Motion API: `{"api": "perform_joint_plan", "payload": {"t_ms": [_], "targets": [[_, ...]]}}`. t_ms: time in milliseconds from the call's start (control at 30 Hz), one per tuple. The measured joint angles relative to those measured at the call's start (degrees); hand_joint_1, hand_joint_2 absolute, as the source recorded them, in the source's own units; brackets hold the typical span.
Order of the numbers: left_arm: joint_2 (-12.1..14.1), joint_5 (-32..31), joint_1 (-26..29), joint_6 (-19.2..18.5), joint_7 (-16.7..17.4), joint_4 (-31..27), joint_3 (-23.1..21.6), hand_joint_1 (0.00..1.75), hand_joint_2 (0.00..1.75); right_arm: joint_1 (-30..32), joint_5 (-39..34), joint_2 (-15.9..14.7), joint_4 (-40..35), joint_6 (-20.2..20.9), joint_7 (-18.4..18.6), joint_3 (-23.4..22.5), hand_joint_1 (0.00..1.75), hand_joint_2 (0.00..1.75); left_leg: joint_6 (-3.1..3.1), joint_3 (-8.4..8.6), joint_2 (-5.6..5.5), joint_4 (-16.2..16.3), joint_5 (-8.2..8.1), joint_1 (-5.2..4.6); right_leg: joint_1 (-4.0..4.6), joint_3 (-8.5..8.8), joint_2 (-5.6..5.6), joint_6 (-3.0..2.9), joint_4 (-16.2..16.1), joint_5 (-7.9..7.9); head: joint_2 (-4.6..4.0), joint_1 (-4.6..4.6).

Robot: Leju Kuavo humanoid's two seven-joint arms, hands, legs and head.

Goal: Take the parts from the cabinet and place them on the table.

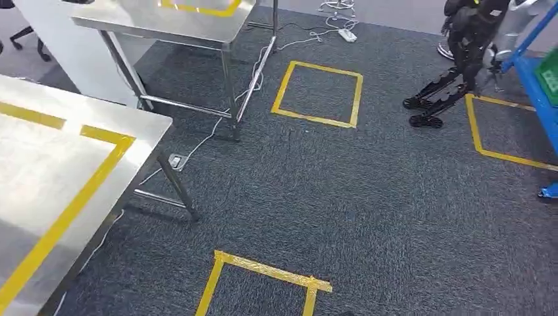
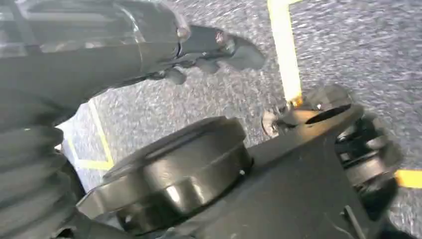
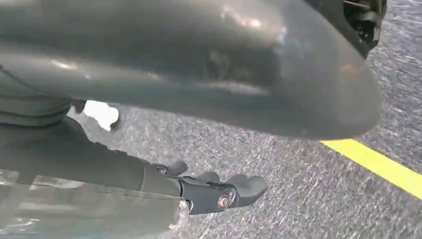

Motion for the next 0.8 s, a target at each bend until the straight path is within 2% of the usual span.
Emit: {"api": "perform_joint_plan", "payload": {"t_ms": [33,100,133,167,200,233,267,300,333,367,400,433,467,500,533,567,633,667,700,733,767,800], "targets": [[-0.1,0.0,0.1,0.0,0.0,0.0,0.0,0.0,1.75,-0.3,0.0,-0.1,0.0,0.0,0.1,0.0,0.0,0.0,0.43,0.29,-1.23,-1.6,-0.17,0.4,0.02,-0.65,0.81,0.42,1.3,-0.34,0.0,-0.63],[0.0,0.1,0.2,0.1,0.0,0.0,-0.1,0.0,1.75,-0.4,-0.1,-0.1,0.0,0.0,0.1,0.0,0.0,0.0,1.36,0.35,0.34,-1.0,-0.34,-0.2,-0.33,-1.07,2.36,0.87,0.6,0.13,0.0,-0.09],[0.1,0.1,0.1,0.1,0.0,0.0,-0.2,0.0,1.75,-0.3,-0.1,0.0,0.0,0.0,0.1,0.0,0.0,0.0,1.73,0.46,1.34,-1.1,-0.27,-0.2,-0.43,-1.14,3.32,1.13,0.6,0.26,0.0,-0.11],[0.0,0.0,0.0,0.1,0.0,0.0,-0.3,0.0,1.75,-0.3,-0.1,0.0,0.0,0.0,0.2,0.0,0.0,0.0,2.1,0.72,2.46,-1.4,-0.35,0.24,-0.49,-1.43,3.67,1.34,0.9,-0.12,0.0,-0.26],[0.2,0.0,0.0,0.1,0.0,0.0,-0.4,0.0,1.75,-0.2,-0.1,0.1,0.0,0.0,0.2,0.0,0.0,0.0,2.45,1.16,3.43,-1.5,-0.46,0.06,-0.03,-2.02,-0.18,1.58,2.5,-0.94,0.0,0.08],[0.1,0.0,0.1,0.1,0.0,0.0,-0.4,0.0,1.75,-0.4,-0.1,0.1,0.0,0.0,0.2,0.0,0.0,0.0,2.77,1.42,4.68,-1.5,-0.67,-0.12,-0.03,-3.84,-2.8,1.84,6.0,-2.7,0.0,0.96],[0.1,0.0,0.2,0.1,0.0,0.0,-0.4,0.0,1.75,-0.7,-0.1,0.1,0.0,0.0,0.2,0.0,0.0,0.0,2.99,1.48,5.88,-1.5,-0.86,-0.34,-0.08,-6.33,-4.01,2.03,10.5,-4.74,0.0,1.29],[0.2,0.0,0.3,0.1,0.0,0.0,-0.4,0.0,1.75,-0.8,-0.1,0.1,0.0,0.0,0.2,0.0,0.0,0.0,3.09,1.51,7.09,-1.5,-1.06,-0.51,-0.15,-8.89,-4.57,2.12,15.1,-6.47,0.0,1.46],[0.3,0.0,0.3,0.1,0.0,0.0,-0.4,0.0,1.75,-0.7,-0.1,0.2,-0.1,0.1,0.2,0.0,0.0,0.0,3.12,1.61,8.2,-1.5,-1.28,-0.62,-0.19,-10.83,-4.74,2.12,18.4,-7.14,0.0,1.55],[0.4,0.0,0.3,0.1,0.0,0.0,-0.4,0.0,1.75,-0.4,-0.1,0.2,-0.1,0.1,0.2,0.0,0.0,0.0,3.08,1.84,9.07,-1.5,-1.54,-0.72,-0.17,-11.15,-4.74,1.97,18.8,-6.35,0.0,1.53],[0.4,0.0,0.2,0.1,0.0,0.0,-0.4,0.0,1.75,-0.1,-0.2,0.2,-0.1,0.1,0.2,0.0,0.0,0.0,3.04,2.14,9.76,-1.5,-1.81,-0.83,-0.14,-10.13,-4.74,1.66,16.6,-4.31,0.0,1.6],[0.4,0.0,0.2,0.1,0.0,0.0,-0.5,0.0,1.75,0.1,-0.3,0.2,-0.1,0.1,0.2,0.0,0.0,0.0,2.98,2.52,10.38,-1.5,-2.05,-0.88,-0.05,-8.06,-4.89,1.2,12.3,-1.53,0.0,1.73],[0.3,0.0,0.1,0.1,0.0,0.0,-0.5,0.0,1.75,0.1,-0.3,0.1,-0.1,0.1,0.2,0.0,0.0,0.0,2.92,2.93,10.87,-1.6,-2.31,-0.88,0.29,-5.51,-5.56,0.61,7.2,1.18,0.0,1.64],[0.3,0.0,0.0,0.1,0.0,0.0,-0.5,0.0,1.75,0.2,-0.3,0.1,-0.1,0.1,0.2,0.0,0.0,0.0,2.82,3.26,11.31,-1.7,-2.53,-0.85,0.88,-3.5,-7.2,0.06,2.9,2.1,0.0,1.64],[0.2,0.0,-0.1,0.1,0.0,0.0,-0.5,0.0,1.75,0.1,-0.3,0.1,-0.1,0.1,0.2,0.0,0.0,0.0,2.55,3.28,11.7,-2.0,-2.68,-1.07,1.63,-2.86,-9.15,-0.49,2.1,1.12,0.0,1.55],[0.2,0.0,-0.2,0.1,0.0,0.0,-0.5,0.0,1.75,-0.2,-0.3,0.1,-0.1,0.1,0.2,0.0,0.0,0.0,2.25,3.2,11.84,-2.1,-2.58,-1.01,1.74,-2.5,-8.89,-0.85,1.2,0.8,0.0,1.79],[0.0,0.0,-0.2,0.1,0.0,0.0,-0.6,0.0,1.75,0.1,-0.4,0.0,-0.1,0.1,0.2,0.0,0.0,0.0,1.98,3.64,12.86,-2.7,-2.64,-0.96,1.94,-2.67,-8.12,-1.0,1.0,0.8,0.0,1.73],[-0.1,0.0,-0.2,0.1,0.0,-0.1,-0.7,0.0,1.75,0.2,-0.4,0.0,0.0,0.1,0.3,0.0,0.0,0.0,1.49,4.11,13.04,-2.9,-2.98,-1.16,1.73,-1.8,-7.49,-1.06,-0.2,1.14,0.0,1.79],[0.0,0.0,-0.2,0.1,0.0,-0.1,-0.9,0.0,1.75,0.5,-0.4,0.1,-0.1,0.1,0.3,0.0,0.0,0.0,1.33,4.04,8.44,-1.9,-3.52,-0.87,1.33,-1.01,-7.28,-1.02,-1.1,1.49,0.0,1.59],[0.0,0.0,-0.2,0.1,0.0,-0.1,-0.9,0.0,1.75,0.4,-0.4,0.1,0.0,0.1,0.3,0.1,0.0,0.0,1.36,2.84,5.95,0.4,-4.68,-0.87,1.15,-0.65,-6.91,-1.25,-1.4,1.5,0.0,1.45],[0.0,0.0,-0.2,0.1,0.0,-0.1,-0.9,0.0,1.75,0.1,-0.4,0.0,0.0,0.1,0.3,0.0,0.0,0.0,1.29,0.29,5.24,4.9,-6.69,-0.95,1.07,-0.59,-6.12,-1.45,-1.5,1.44,0.0,1.01],[0.0,0.1,-0.1,0.1,0.0,-0.1,-0.9,0.0,1.75,-0.2,-0.4,0.1,0.0,0.1,0.3,0.0,0.0,0.0,1.18,-2.45,5.31,9.5,-8.47,-0.91,1.08,-0.53,-5.45,-1.66,-1.4,1.26,0.0,0.59]]}}
